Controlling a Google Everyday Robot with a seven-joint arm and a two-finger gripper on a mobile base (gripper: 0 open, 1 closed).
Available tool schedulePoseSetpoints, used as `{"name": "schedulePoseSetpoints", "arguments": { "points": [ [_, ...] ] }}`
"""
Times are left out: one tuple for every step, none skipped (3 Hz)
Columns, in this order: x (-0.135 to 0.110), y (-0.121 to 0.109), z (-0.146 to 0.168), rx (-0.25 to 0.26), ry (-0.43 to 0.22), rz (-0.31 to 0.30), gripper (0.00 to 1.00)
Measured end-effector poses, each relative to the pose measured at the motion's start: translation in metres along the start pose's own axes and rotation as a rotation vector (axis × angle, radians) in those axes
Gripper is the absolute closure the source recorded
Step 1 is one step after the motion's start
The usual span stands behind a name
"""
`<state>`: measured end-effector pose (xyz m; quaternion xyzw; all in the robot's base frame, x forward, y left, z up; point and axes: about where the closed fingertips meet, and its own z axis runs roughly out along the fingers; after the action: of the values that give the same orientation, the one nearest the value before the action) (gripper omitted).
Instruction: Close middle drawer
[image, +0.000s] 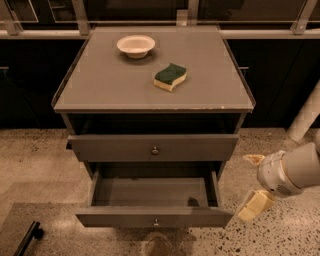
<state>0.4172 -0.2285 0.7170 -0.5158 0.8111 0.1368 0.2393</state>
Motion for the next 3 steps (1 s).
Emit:
{"name": "schedulePoseSetpoints", "arguments": {
  "points": [
    [0.038, 0.006, 0.039, -0.014, -0.065, 0.087, 0.0],
    [0.083, 0.016, 0.111, -0.078, -0.125, 0.211, 0.0],
    [0.115, 0.032, 0.176, -0.179, -0.135, 0.295, 0.0]
  ]
}}
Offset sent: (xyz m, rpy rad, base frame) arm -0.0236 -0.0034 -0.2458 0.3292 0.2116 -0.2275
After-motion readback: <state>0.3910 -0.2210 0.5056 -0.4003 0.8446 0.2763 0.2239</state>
